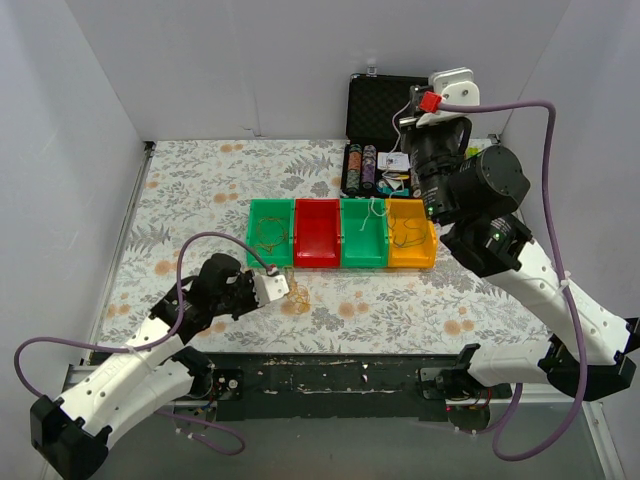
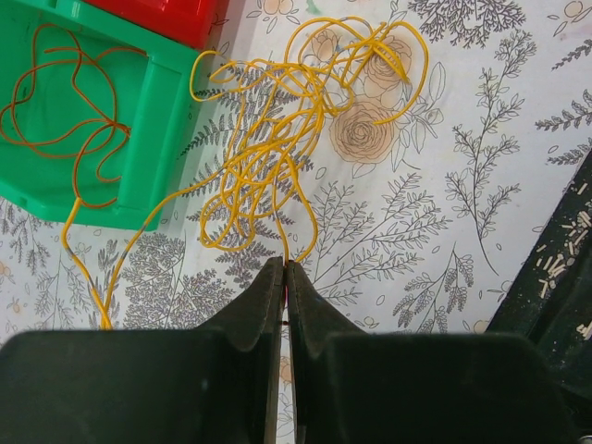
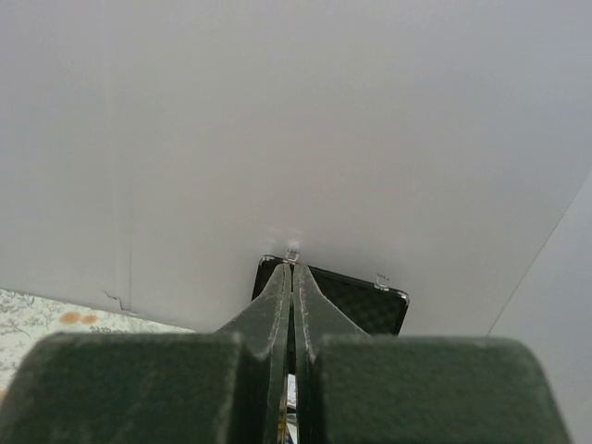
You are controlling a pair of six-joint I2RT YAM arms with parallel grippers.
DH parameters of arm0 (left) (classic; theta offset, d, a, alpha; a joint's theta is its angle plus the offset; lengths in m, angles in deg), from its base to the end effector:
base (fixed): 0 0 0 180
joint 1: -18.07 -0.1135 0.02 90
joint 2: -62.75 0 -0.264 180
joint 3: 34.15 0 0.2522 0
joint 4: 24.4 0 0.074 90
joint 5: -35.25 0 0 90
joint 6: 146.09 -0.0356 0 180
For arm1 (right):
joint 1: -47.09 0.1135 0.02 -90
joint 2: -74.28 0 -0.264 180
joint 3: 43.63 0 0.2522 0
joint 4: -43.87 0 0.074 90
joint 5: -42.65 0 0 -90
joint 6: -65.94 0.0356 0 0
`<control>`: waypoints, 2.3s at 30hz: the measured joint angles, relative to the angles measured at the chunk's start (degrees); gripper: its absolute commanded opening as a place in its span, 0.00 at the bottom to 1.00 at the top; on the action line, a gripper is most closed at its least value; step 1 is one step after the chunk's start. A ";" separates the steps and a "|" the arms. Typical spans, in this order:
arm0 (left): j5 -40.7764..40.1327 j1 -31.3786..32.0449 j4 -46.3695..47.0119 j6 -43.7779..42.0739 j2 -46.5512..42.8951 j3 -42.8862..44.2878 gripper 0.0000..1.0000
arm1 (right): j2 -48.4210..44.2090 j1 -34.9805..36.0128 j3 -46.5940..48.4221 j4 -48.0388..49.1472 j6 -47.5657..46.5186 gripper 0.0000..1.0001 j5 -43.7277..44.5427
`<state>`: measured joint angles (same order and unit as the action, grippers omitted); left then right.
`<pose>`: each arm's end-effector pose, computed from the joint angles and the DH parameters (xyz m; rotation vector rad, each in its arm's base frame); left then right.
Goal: Untangle the cables
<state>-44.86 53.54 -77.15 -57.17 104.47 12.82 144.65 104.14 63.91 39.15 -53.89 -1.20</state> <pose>0.1168 -0.0907 0.2319 0.8428 2.2903 -0.4820 0.1388 0.1669 0.5675 -0.1169 1.1842 0.0136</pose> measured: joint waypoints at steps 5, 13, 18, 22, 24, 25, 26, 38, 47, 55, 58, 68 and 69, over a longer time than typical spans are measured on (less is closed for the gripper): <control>0.02 0.00 -0.04 0.04 -0.42 -0.72 0.00 | 0.76 -2.34 1.95 -1.29 1.90 0.01 -2.03; 0.02 0.00 -0.02 0.04 -0.70 -0.87 0.00 | 2.49 -5.44 3.15 -2.99 4.61 0.01 -4.94; 0.02 0.00 0.00 0.04 -0.92 -1.03 0.00 | 3.98 -6.71 3.19 -3.48 5.70 0.01 -6.25; 0.04 0.00 0.02 0.07 -1.09 -1.51 0.00 | 4.66 -7.30 3.21 -4.37 6.12 0.01 -7.08; 0.04 0.00 -0.04 0.09 -1.09 -1.79 0.00 | 4.76 -7.61 3.21 -4.72 6.32 0.01 -7.45; 0.07 0.00 0.00 0.09 -1.09 -1.81 0.00 | 4.79 -7.78 3.21 -4.76 6.47 0.01 -7.63; 0.07 0.00 0.02 0.09 -1.11 -1.81 0.00 | 4.79 -7.96 3.26 -4.83 6.67 0.01 -7.76; 0.28 0.00 0.02 0.09 -1.31 -1.86 0.00 | 4.98 -11.37 2.14 -5.53 10.78 0.01 -10.19; 0.57 0.00 0.04 0.09 -1.40 -1.86 0.00 | 4.81 -13.53 -7.41 -6.62 16.61 0.01 -11.93; 1.05 0.00 0.11 0.20 -1.38 -1.88 0.00 | 4.70 -14.86 -12.33 -8.24 22.62 0.01 -15.04; 1.16 0.00 0.28 0.26 -1.38 -1.88 0.00 | 4.68 -15.06 -13.60 -8.74 25.16 0.01 -16.90; 1.29 0.00 0.46 0.42 -1.38 -1.88 0.00 | 4.57 -15.78 -19.06 -8.96 34.36 0.01 -24.41; 1.29 0.00 0.46 0.44 -1.38 -1.88 0.00 | 4.55 -16.00 -20.46 -8.90 35.52 0.01 -24.98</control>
<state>-43.57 53.54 -76.69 -56.73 103.09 10.94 149.20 88.14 43.45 30.25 -18.37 -26.18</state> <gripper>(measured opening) 0.018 0.029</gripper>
